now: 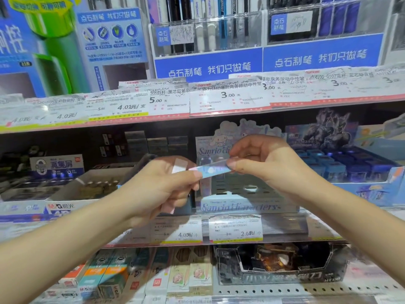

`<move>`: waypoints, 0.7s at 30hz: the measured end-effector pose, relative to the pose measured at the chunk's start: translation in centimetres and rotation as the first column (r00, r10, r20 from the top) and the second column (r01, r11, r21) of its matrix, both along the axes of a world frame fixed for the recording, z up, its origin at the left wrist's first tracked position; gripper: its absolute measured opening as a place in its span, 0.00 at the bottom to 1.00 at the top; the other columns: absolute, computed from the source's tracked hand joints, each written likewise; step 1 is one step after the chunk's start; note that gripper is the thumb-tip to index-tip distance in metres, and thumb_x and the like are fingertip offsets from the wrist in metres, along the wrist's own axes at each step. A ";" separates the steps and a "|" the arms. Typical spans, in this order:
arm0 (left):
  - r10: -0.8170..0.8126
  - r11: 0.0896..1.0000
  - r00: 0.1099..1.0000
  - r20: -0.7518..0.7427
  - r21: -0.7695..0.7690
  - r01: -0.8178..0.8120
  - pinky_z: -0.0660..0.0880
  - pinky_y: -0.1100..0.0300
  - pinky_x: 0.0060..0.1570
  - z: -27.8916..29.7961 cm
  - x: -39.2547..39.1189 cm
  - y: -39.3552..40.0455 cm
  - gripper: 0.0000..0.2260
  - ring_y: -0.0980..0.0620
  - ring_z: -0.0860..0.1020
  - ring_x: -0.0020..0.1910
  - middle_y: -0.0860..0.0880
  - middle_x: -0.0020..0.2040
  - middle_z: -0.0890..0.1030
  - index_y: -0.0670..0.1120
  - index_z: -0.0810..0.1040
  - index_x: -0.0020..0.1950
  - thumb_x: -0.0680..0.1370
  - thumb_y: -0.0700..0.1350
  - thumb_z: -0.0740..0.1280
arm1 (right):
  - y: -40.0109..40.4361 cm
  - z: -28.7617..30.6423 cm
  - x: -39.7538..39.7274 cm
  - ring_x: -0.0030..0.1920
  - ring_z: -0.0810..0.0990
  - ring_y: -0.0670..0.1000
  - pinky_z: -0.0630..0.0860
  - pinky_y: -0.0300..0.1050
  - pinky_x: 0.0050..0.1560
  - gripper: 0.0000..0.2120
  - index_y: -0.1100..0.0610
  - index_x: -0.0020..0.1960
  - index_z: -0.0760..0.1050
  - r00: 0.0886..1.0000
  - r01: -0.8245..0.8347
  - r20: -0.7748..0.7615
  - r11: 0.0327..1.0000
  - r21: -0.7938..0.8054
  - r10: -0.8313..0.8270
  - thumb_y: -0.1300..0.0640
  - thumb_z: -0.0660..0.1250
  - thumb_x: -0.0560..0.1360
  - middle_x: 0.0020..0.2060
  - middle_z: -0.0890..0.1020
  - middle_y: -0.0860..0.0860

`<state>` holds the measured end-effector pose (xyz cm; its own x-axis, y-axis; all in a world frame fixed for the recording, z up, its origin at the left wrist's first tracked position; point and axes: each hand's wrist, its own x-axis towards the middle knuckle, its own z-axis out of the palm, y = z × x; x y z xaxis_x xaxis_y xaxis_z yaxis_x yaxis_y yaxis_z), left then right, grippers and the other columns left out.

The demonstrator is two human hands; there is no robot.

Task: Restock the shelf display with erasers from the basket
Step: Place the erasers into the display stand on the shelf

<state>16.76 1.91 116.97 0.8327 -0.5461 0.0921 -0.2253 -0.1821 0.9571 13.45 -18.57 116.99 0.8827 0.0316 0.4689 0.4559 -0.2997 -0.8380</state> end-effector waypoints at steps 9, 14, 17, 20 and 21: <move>0.025 1.000 0.983 0.184 0.014 -0.028 0.52 0.62 0.26 0.7 -0.4 -1.1 0.11 0.55 0.59 0.20 0.53 0.19 0.66 0.41 0.75 0.32 0.75 0.40 0.67 | 1.3 1.7 -0.7 0.43 0.81 0.54 0.77 0.47 0.47 0.11 0.55 0.51 0.77 0.990 -0.140 -0.038 0.911 -0.388 0.136 0.63 0.70 0.70 0.43 0.84 0.53; 0.014 0.993 0.897 0.442 0.099 -0.064 0.54 0.60 0.27 0.7 1.2 -0.3 0.18 0.50 0.59 0.24 0.39 0.26 0.65 0.41 0.78 0.35 0.73 0.56 0.65 | -0.3 2.1 0.5 0.39 0.79 0.52 0.73 0.32 0.43 0.19 0.46 0.59 0.72 0.998 -0.048 0.020 0.899 -0.436 0.063 0.64 0.66 0.73 0.49 0.79 0.54; -0.032 0.929 0.627 0.779 0.255 -0.269 0.61 0.67 0.25 0.5 1.6 0.1 0.27 0.55 0.64 0.22 0.51 0.22 0.67 0.41 0.68 0.26 0.76 0.60 0.54 | -0.6 1.6 1.9 0.41 0.78 0.57 0.72 0.36 0.47 0.17 0.46 0.56 0.74 0.994 0.074 0.105 0.920 -0.386 -0.035 0.65 0.65 0.73 0.56 0.76 0.58; -0.173 0.909 0.522 0.835 0.340 -0.242 0.74 0.54 0.37 0.2 1.8 0.2 0.24 0.52 0.77 0.34 0.48 0.34 0.79 0.44 0.68 0.29 0.78 0.59 0.52 | -0.4 0.8 3.1 0.37 0.75 0.49 0.74 0.40 0.46 0.18 0.42 0.45 0.72 0.979 0.145 0.179 0.958 -0.249 -0.102 0.66 0.69 0.70 0.48 0.78 0.59; -0.210 0.901 0.496 0.843 0.364 -0.236 0.74 0.53 0.38 0.1 1.9 0.2 0.21 0.53 0.77 0.35 0.50 0.34 0.79 0.47 0.67 0.30 0.78 0.58 0.53 | -0.3 0.6 3.4 0.36 0.74 0.46 0.74 0.39 0.44 0.17 0.43 0.44 0.72 0.974 0.168 0.187 0.958 -0.231 -0.126 0.66 0.69 0.70 0.44 0.77 0.56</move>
<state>18.61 2.08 117.06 0.4647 -0.7020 0.5397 -0.8687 -0.4794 0.1245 16.84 -18.86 117.55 0.7951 0.0399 0.6052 0.5195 -0.5597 -0.6456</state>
